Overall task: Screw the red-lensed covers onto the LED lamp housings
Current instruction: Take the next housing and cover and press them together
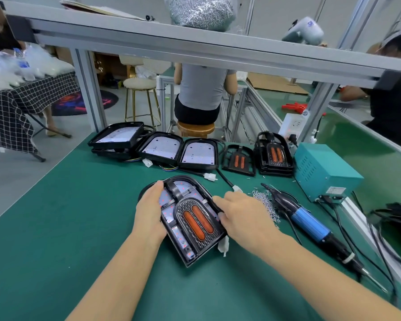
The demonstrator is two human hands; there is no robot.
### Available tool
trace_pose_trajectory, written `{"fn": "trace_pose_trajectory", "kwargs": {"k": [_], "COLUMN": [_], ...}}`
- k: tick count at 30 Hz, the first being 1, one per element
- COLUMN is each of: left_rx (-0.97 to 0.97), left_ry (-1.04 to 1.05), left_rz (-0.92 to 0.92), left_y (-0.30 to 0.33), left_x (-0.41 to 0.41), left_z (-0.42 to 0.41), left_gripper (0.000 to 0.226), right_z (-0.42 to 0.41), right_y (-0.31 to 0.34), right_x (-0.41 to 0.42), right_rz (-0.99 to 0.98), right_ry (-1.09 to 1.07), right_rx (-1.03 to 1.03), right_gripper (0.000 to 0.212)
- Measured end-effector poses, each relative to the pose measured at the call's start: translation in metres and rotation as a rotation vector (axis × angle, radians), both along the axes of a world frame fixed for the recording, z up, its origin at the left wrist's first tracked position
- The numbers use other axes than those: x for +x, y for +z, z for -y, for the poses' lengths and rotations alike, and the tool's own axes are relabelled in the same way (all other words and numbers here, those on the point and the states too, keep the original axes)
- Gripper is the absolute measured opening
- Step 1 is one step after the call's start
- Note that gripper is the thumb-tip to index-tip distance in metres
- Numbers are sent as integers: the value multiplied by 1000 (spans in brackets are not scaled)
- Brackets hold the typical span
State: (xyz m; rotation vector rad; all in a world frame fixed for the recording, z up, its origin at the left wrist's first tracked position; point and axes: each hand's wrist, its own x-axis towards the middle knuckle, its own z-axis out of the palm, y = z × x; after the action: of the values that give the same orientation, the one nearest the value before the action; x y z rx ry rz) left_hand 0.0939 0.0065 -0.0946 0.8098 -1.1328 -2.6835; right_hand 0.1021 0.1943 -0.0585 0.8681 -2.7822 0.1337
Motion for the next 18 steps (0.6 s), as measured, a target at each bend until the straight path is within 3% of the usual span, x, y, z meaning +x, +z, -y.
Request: {"fn": "trace_pose_trajectory", "kwargs": {"k": [4, 7, 9, 12, 16, 18], "left_rx": [-6, -100, -275, -661, -1020, -1105], "left_ry": [10, 6, 42, 95, -10, -25], "left_rz": [-19, -31, 19, 131, 194, 201], "left_y": [1, 3, 1, -8, -10, -11], "left_x": [-2, -4, -7, -9, -3, -1], "left_z": [-2, 0, 1, 5, 9, 9], "left_gripper": [41, 29, 14, 22, 53, 58], "right_z": [5, 4, -1, -16, -61, -84], "right_y": [-9, -13, -15, -9, -3, -1], "right_x": [1, -1, -3, -10, -28, -31], "right_rz": [-27, -22, 33, 209, 283, 306], "right_ry": [-5, 11, 38, -33, -356, -494], "right_rx": [65, 38, -58, -279, -193, -132], "right_gripper": [41, 37, 37, 38, 40, 28]}}
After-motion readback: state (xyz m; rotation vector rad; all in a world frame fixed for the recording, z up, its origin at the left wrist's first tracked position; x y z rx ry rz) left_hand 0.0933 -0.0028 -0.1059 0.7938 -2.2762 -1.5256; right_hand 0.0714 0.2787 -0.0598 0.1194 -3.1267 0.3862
